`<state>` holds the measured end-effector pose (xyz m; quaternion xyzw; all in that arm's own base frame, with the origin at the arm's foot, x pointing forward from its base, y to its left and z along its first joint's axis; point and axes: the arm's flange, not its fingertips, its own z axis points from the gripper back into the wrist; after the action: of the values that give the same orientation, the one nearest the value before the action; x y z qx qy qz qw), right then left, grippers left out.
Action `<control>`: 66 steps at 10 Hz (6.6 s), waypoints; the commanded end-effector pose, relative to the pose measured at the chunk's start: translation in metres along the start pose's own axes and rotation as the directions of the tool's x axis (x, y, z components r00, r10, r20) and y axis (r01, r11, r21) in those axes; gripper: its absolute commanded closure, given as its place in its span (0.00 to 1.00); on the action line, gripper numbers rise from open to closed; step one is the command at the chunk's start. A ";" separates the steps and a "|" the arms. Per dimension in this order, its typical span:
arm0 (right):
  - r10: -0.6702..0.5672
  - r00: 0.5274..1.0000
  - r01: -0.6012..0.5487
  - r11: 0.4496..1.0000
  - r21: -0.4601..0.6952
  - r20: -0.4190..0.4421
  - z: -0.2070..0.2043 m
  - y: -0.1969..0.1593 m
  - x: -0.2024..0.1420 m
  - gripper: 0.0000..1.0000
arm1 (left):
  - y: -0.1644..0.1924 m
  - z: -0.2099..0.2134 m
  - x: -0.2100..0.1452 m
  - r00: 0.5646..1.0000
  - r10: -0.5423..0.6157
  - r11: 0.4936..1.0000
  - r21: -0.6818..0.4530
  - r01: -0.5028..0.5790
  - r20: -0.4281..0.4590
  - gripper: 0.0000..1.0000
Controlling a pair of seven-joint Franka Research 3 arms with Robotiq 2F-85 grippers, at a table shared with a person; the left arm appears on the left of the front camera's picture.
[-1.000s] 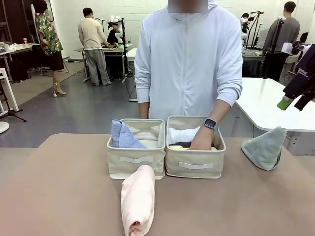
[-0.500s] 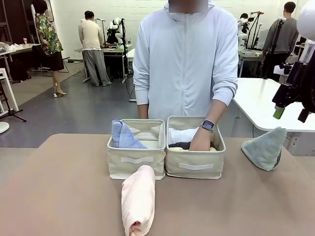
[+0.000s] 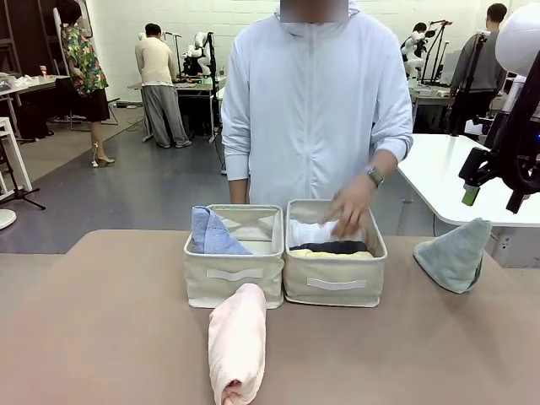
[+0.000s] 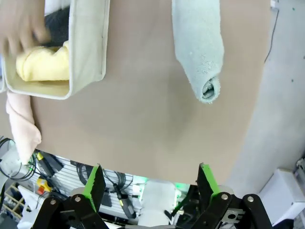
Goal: Sort the towels based on their folding style.
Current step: Pick up another triangle-folded towel from the table and place it in the left Fabric basket.
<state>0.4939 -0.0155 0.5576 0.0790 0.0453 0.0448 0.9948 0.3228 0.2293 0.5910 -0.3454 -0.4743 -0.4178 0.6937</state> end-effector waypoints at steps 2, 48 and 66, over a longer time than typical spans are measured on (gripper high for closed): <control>0.018 1.000 -0.018 1.000 0.001 0.000 0.000 0.000 -0.005 0.00 | 0.001 0.002 0.001 0.999 -0.027 1.000 -0.001 0.027 0.021 0.00; 0.041 0.993 -0.046 0.998 0.041 0.110 0.120 0.007 -0.137 1.00 | 0.001 0.002 0.001 0.999 -0.027 1.000 -0.001 0.027 0.021 0.00; 0.129 0.969 -0.130 0.991 -0.012 0.208 0.155 -0.008 -0.230 0.86 | 0.001 0.002 0.001 0.999 -0.027 1.000 -0.001 0.027 0.021 0.00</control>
<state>0.2876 -0.0650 0.7265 0.0852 -0.0624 0.0988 0.9895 0.3236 0.2292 0.5917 -0.3454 -0.4749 -0.4176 0.6934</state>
